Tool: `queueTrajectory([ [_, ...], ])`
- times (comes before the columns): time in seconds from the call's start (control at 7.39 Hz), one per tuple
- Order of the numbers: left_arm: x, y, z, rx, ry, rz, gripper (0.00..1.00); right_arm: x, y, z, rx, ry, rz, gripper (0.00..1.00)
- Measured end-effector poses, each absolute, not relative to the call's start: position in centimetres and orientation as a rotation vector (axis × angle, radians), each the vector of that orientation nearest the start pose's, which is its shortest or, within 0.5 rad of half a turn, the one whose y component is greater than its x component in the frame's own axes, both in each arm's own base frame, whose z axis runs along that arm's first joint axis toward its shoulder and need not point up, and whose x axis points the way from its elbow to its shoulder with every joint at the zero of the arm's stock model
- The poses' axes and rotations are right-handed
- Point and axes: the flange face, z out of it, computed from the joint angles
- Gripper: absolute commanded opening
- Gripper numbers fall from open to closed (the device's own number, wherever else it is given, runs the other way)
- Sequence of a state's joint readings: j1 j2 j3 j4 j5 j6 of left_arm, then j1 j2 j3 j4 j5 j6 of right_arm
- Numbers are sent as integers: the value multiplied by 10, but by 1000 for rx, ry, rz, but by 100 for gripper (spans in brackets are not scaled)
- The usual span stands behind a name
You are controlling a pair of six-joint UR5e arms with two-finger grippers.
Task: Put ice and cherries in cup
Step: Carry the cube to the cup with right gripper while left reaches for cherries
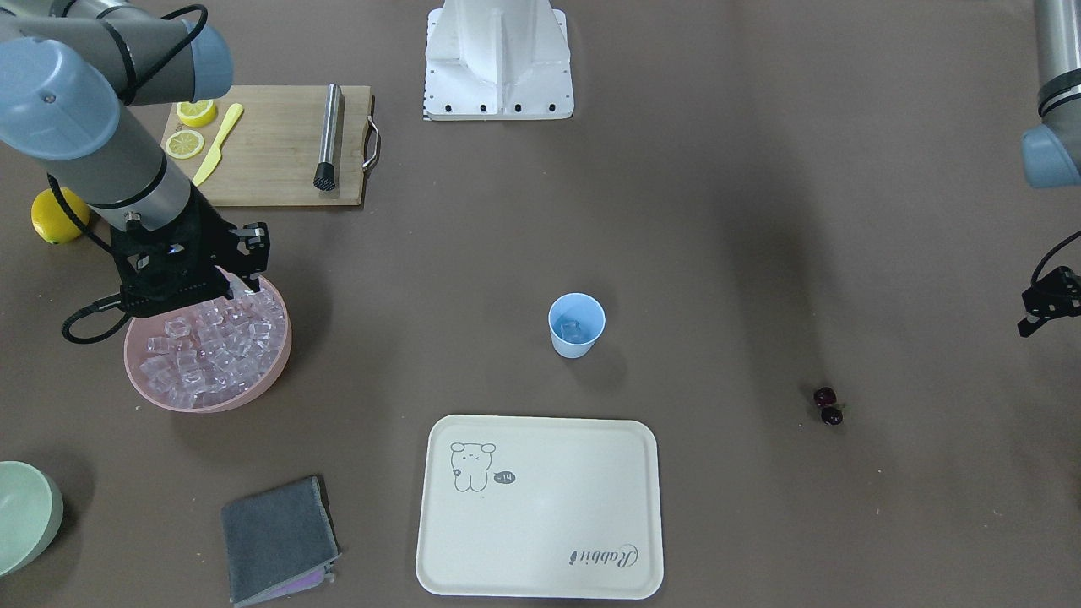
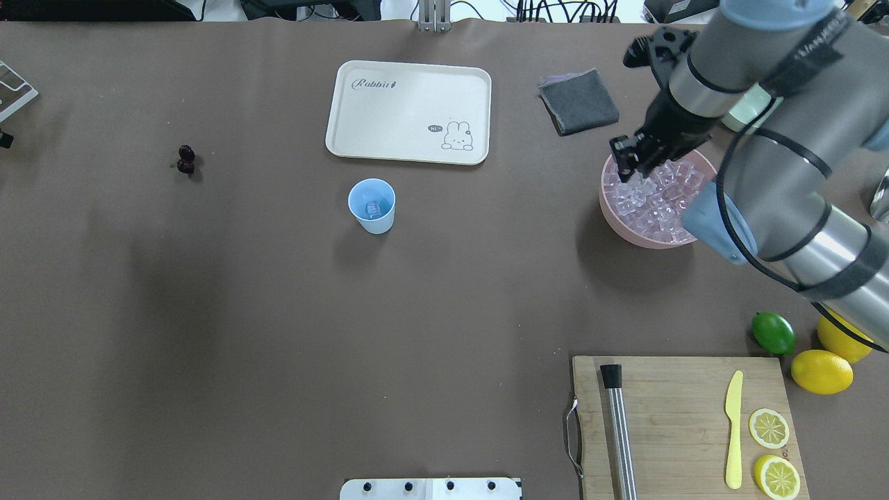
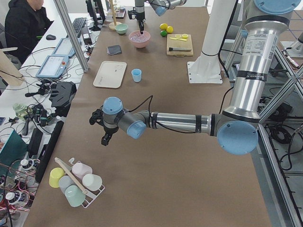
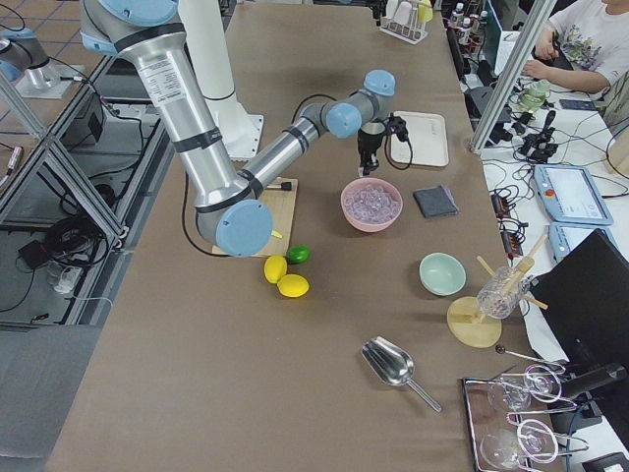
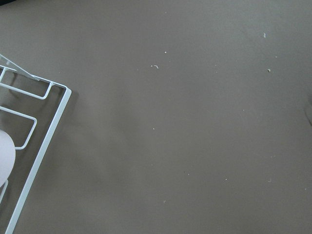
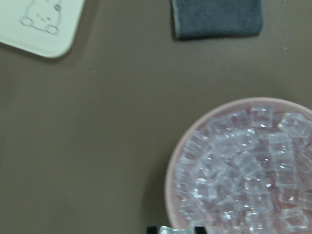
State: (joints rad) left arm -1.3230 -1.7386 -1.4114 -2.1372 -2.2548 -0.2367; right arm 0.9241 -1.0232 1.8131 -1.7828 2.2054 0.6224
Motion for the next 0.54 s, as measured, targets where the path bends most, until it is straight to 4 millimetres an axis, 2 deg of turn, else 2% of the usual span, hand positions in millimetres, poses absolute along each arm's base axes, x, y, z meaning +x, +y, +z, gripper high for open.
queueTrajectory([
  [0.14, 81, -588, 583, 383, 789, 196, 97, -328, -555, 209, 61, -852, -156, 0],
  [0.27, 96, -589, 575, 389, 808, 189, 97, -344, -568, 169, 45, -868, -114, 0],
  [0.41, 121, -591, 564, 387, 833, 191, 97, -364, -584, 133, 37, -886, -74, 0],
  [0.54, 152, -595, 547, 381, 861, 197, 97, -396, -607, 99, 33, -910, -27, 0],
])
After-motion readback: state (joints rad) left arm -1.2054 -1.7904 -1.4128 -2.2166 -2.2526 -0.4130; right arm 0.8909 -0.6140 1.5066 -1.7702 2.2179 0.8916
